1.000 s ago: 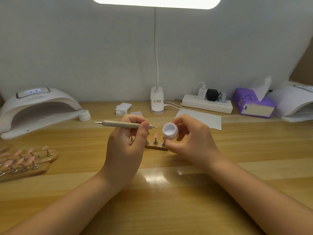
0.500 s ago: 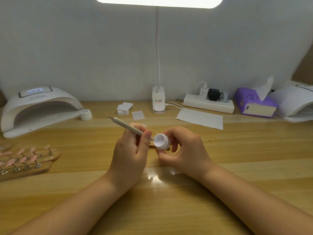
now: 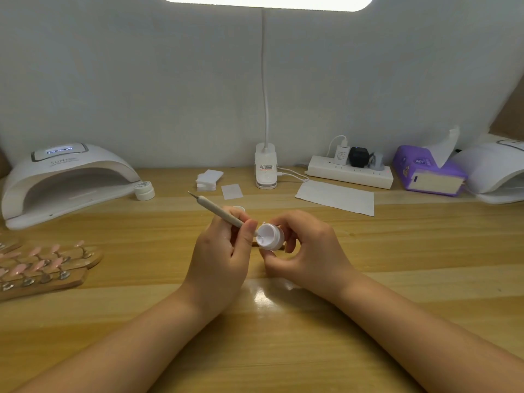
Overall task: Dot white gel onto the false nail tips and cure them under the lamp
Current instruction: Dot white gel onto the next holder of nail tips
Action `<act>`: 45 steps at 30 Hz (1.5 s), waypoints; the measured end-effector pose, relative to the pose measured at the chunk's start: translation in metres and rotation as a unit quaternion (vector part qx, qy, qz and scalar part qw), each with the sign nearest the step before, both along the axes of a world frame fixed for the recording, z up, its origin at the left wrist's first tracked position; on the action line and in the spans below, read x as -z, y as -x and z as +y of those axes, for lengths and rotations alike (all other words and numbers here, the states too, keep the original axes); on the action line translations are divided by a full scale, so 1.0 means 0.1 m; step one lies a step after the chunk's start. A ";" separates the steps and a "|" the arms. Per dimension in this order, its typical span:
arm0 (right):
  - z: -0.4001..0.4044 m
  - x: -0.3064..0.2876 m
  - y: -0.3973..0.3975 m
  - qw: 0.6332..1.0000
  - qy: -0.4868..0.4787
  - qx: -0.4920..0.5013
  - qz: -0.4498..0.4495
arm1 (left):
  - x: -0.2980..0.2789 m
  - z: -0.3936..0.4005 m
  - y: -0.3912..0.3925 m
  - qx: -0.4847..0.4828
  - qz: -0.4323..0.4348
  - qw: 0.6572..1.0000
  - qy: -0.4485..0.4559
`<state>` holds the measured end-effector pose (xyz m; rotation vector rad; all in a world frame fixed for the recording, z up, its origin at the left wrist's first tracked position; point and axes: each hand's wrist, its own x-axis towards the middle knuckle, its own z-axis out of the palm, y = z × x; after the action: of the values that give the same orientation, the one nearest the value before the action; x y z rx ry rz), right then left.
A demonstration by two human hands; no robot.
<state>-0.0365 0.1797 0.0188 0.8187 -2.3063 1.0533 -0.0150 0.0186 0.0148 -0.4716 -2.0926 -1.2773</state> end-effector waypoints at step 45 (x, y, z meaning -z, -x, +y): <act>0.01 -0.01 -0.02 1.000 0.007 0.007 -0.019 | -0.06 0.01 -0.04 0.054 -0.065 0.984 -0.155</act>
<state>-0.0348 0.1803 0.0202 0.7819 -2.3310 1.0870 -0.0106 0.0193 0.0206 -0.3755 -1.9440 -1.7039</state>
